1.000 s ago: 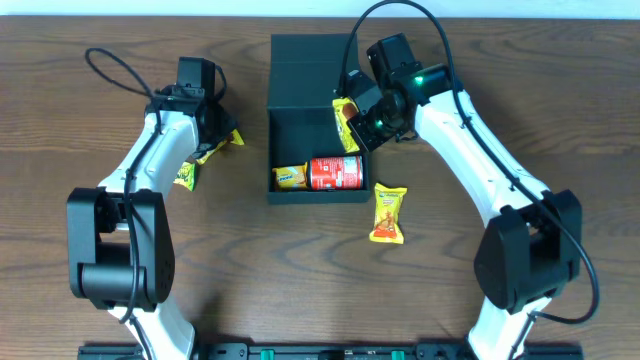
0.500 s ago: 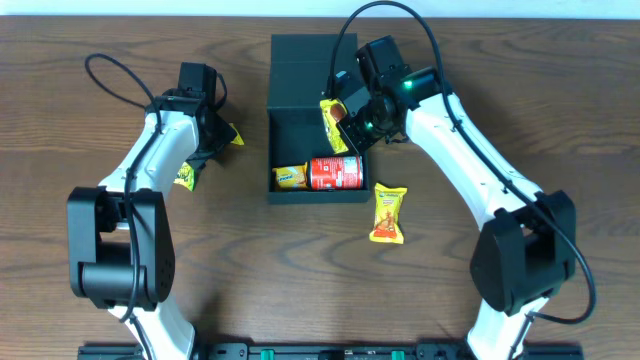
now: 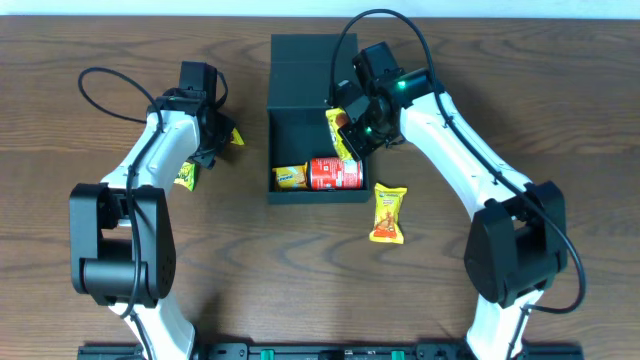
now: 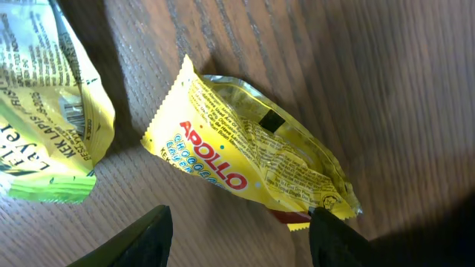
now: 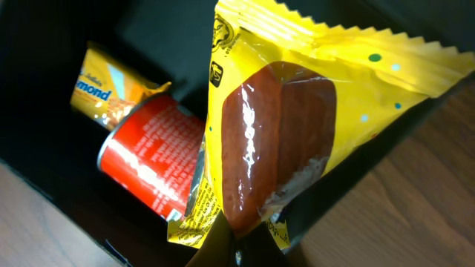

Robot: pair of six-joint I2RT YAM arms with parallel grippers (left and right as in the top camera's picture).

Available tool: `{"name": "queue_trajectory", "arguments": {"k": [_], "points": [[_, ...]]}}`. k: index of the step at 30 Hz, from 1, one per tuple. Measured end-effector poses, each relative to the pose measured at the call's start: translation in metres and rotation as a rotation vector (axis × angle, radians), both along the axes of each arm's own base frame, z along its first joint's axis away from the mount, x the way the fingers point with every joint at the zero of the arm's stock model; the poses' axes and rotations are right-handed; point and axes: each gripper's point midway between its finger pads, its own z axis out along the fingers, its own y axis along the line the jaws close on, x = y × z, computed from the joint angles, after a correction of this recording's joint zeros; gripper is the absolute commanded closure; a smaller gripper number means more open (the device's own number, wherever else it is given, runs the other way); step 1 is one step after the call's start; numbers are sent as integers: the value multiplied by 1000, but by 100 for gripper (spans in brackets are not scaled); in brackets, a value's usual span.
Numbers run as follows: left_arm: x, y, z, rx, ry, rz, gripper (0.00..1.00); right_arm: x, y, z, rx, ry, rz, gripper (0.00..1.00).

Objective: Pack container

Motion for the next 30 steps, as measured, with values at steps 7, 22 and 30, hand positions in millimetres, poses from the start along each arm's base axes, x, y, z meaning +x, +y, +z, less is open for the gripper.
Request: {"name": "queue_trajectory", "arguments": {"k": [7, 22, 30], "points": [[0, 0, 0, -24, -4, 77, 40, 2, -5, -1, -14, 15, -98, 99], [5, 1, 2, -35, -27, 133, 39, 3, -5, -1, -5, 32, -169, 59], [5, 1, -5, -43, -16, 147, 40, 6, -4, 0, 3, 21, -174, 60]]}}
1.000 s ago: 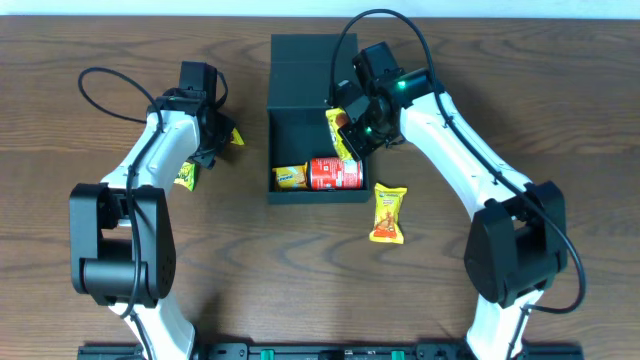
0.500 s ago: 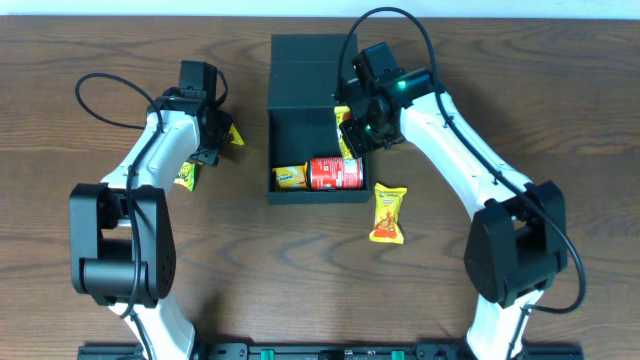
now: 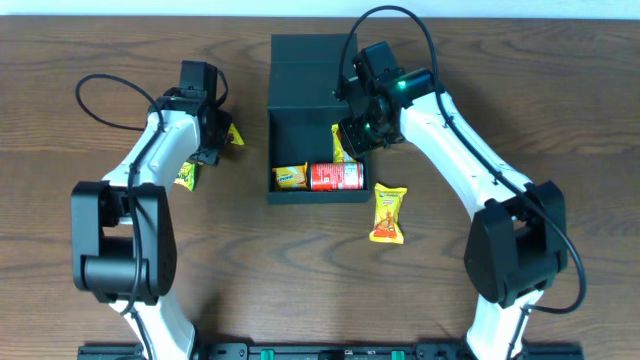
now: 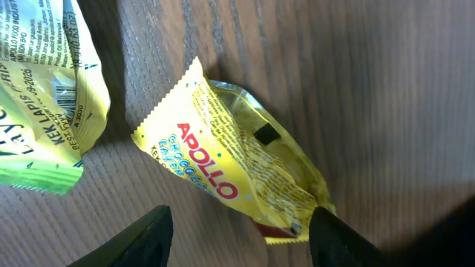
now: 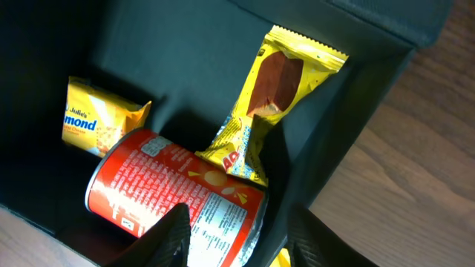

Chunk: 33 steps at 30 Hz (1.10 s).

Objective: Pack container

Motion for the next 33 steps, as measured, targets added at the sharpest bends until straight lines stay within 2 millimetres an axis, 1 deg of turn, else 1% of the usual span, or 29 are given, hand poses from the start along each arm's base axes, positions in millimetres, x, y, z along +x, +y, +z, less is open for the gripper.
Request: {"name": "queue_trajectory", "arguments": {"k": [1, 5, 8, 11, 12, 15, 17, 18, 23, 26, 28, 30, 33], "points": [[-1, 0, -3, -1, 8, 1, 40, 0, 0, 0, 0, 1, -2, 61], [-3, -1, -16, -2, 36, 2, 48, -1, 0, 0, -1, 4, -3, 61], [0, -1, -17, -3, 30, 2, 55, -1, 0, 0, -1, 5, -4, 61], [1, -1, -17, -4, 25, 3, 67, -1, 0, 0, -1, 5, -5, 61], [1, -1, -17, -4, 25, 4, 72, -1, 0, 0, -1, 5, -4, 61], [1, -1, -17, -3, 24, 2, 79, -1, 0, 0, -1, 5, -5, 61], [2, -1, -17, -3, 22, 2, 88, -1, 0, 0, -1, 5, -4, 61], [2, -1, -17, -4, 20, 3, 94, -1, 0, 0, -1, 5, -5, 61], [6, -1, -16, -2, 6, -9, 94, -1, 0, 0, 0, 4, -5, 63], [12, -3, -14, 8, -19, -67, 94, 0, -1, 0, 0, 4, -8, 68], [15, -6, -11, 17, -26, -133, 94, 0, -3, 1, -1, 7, -13, 69], [19, -7, -4, 38, -31, -208, 94, 2, -6, 5, -1, 8, -21, 68], [37, -9, 20, 90, -74, -337, 94, 16, -17, 23, 5, -24, -44, 68]]}}
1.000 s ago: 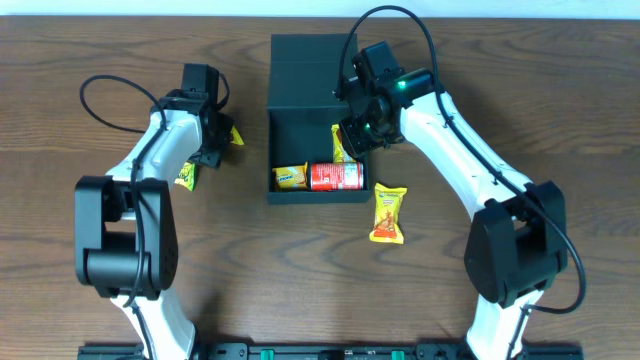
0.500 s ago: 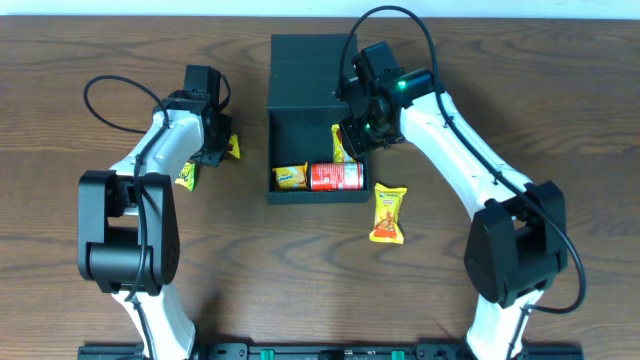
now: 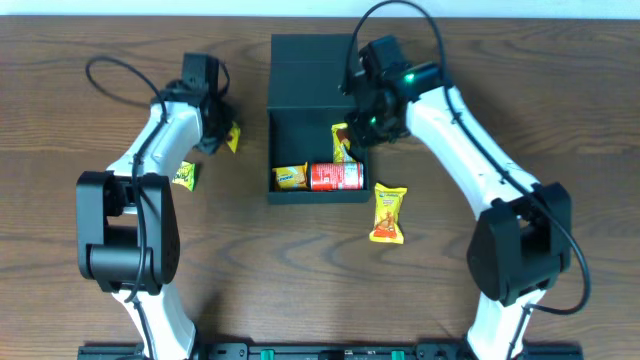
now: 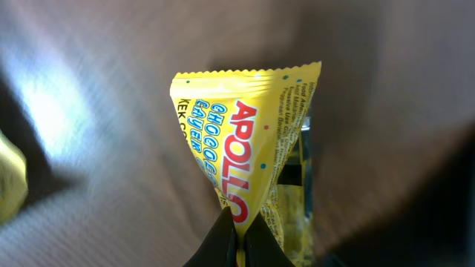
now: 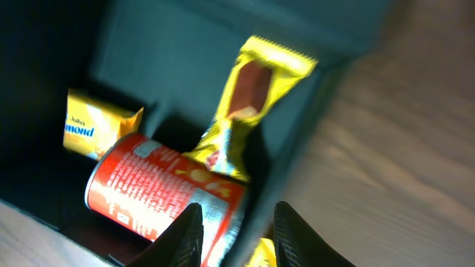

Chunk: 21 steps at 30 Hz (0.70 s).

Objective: Pack container

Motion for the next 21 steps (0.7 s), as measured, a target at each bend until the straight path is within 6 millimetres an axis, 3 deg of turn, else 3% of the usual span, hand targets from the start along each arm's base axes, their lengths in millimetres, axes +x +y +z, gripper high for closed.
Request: {"name": "queue_trajectory", "arguments": {"k": [4, 9, 11, 15, 17, 21], "points": [[28, -12, 51, 87, -89, -204, 94, 29, -27, 39, -5, -101, -61, 62], [42, -57, 98, 199, -190, -490, 94, 49, -71, 84, -8, -222, -146, 60], [33, -93, 101, 253, -196, -671, 94, 54, -95, 95, -16, -247, -195, 60], [5, -150, 95, 321, -175, -958, 94, 58, -132, 95, -36, -245, -271, 60], [-7, -161, 91, 342, -152, -1043, 94, 59, -140, 95, -39, -244, -288, 60], [-13, -163, 86, 354, -126, -1089, 94, 60, -140, 96, -39, -250, -288, 59]]}}
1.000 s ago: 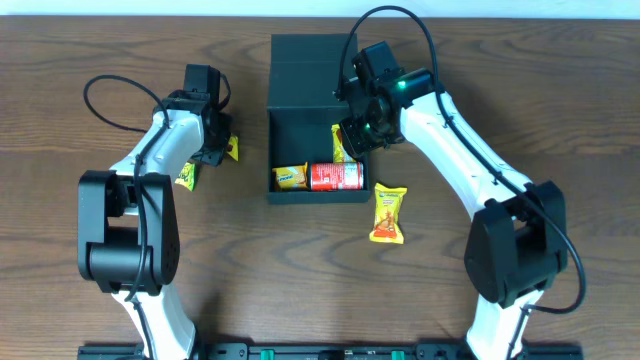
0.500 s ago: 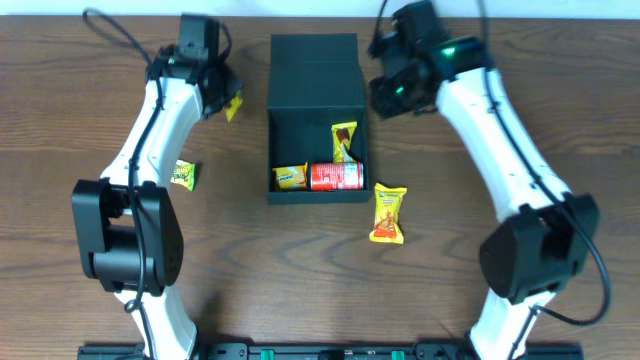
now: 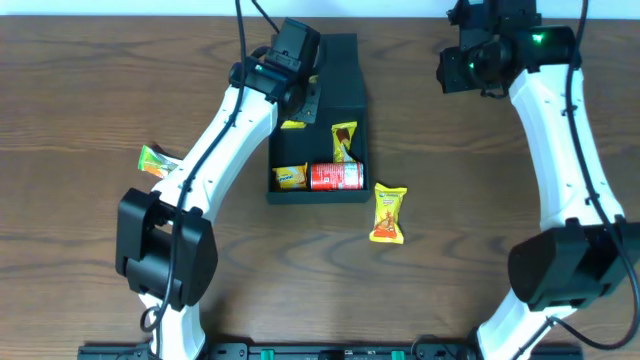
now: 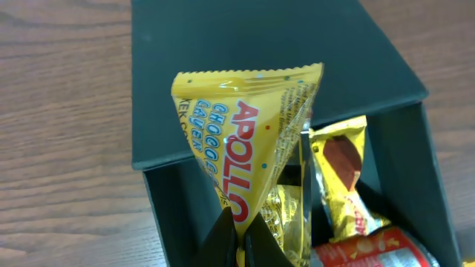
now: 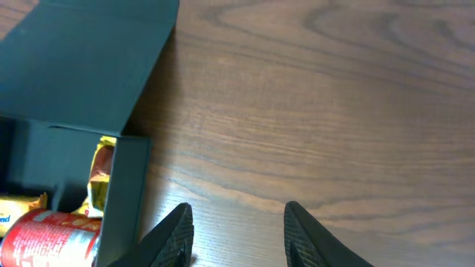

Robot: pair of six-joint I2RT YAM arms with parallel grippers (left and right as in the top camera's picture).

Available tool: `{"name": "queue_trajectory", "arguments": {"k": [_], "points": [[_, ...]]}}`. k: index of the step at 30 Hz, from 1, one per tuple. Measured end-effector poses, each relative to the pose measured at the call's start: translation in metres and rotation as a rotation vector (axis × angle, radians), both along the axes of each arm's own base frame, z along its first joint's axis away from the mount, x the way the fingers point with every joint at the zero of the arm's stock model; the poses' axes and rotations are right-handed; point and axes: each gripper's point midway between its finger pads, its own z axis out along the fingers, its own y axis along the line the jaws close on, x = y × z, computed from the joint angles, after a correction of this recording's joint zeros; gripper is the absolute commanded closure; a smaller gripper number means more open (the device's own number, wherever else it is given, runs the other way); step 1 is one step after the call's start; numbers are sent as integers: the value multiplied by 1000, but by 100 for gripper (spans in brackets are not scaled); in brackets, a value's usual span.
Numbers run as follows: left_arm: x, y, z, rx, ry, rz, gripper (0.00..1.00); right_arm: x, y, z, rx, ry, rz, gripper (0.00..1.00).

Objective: Pack container

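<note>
The black box (image 3: 352,120) stands open at the table's middle, its lid (image 4: 223,44) folded back. Inside lie a red can (image 3: 335,176), a small yellow almond pack (image 3: 290,177) and a yellow wafer packet (image 4: 343,174). My left gripper (image 4: 239,239) is shut on a yellow Apollo packet (image 4: 249,141), which hangs over the box's far left part. In the overhead view this packet (image 3: 293,123) shows just under the left wrist. My right gripper (image 5: 239,226) is open and empty above bare wood, to the right of the box near the far table edge.
An orange-yellow snack packet (image 3: 388,213) lies on the table just right of the box's front corner. A green packet (image 3: 153,160) lies far left on the wood. Cables run from both arms along the far edge.
My left gripper, holding the Apollo packet, was left of the box and is now over its far end. My open right gripper has gone from above the box to the far right.
At first my right gripper held the wafer packet over the box and my left stood open around the Apollo packet on the table. Then the wafer packet lay in the box, released. Later my left gripper was shut on the Apollo packet, now held over the box.
</note>
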Motion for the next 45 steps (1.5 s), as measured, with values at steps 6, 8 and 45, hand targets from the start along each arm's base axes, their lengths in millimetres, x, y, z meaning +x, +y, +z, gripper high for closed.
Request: {"name": "queue_trajectory", "arguments": {"k": [6, 8, 45], "points": [[-6, -6, -22, 22, 52, -14, 94, 0, 0, 0, -1, -1, 1, 59], [-11, -10, -30, 31, 80, -14, 94, 0, 0, 0, -2, -2, 2, 59], [-49, -45, -103, 24, 293, 141, 94, 3, 0, 1, -1, -12, 2, 55]]}}
